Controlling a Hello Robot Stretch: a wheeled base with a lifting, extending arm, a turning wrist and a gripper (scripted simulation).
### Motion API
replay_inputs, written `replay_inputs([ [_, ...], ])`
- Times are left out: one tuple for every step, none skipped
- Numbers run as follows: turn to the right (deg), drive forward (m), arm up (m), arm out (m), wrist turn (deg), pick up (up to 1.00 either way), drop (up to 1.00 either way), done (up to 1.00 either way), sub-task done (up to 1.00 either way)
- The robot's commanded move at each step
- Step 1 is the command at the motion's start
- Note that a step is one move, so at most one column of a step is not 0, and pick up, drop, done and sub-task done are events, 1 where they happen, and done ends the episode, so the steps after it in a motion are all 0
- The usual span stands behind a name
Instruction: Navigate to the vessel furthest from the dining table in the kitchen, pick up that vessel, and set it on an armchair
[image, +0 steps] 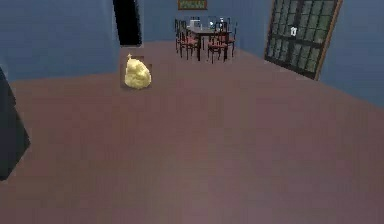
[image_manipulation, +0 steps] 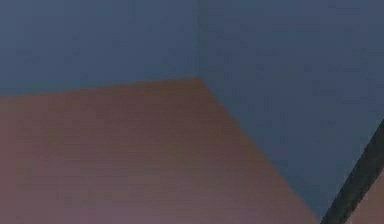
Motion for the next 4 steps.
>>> replay_inputs([
  [0.0, 1.0, 0.0, 0.0, 0.0, 0.0, 0.0, 0.0, 0.0],
  [0.0, 1.0, 0.0, 0.0, 0.0, 0.0, 0.0, 0.0, 0.0],
  [0.0, 1.0, 0.0, 0.0, 0.0, 0.0, 0.0, 0.0, 0.0],
  [-3.0, 0.0, 0.0, 0.0, 0.0, 0.0, 0.0, 0.0, 0.0],
])
